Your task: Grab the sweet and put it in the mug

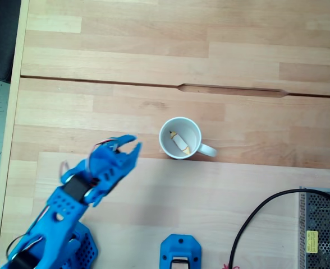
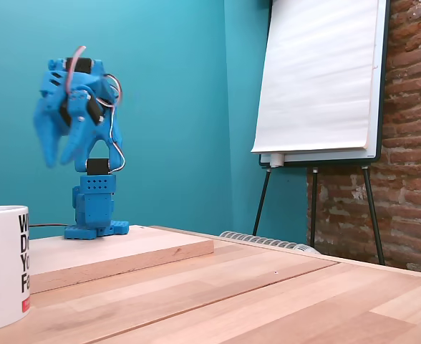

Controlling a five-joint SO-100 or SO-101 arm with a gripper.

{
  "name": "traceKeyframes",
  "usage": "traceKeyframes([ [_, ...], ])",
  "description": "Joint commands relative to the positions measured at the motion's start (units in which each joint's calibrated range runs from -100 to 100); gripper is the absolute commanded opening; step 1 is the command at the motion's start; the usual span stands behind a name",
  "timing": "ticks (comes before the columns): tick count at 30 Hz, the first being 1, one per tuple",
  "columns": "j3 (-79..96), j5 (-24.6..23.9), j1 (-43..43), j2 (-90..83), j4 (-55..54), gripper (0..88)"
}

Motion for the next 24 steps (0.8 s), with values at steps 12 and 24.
traceKeyframes([
  [12,34.86,-11.72,-18.66,-33.63,-0.88,3.5],
  [24,57.25,-15.78,-28.68,-52.82,-0.96,3.5],
])
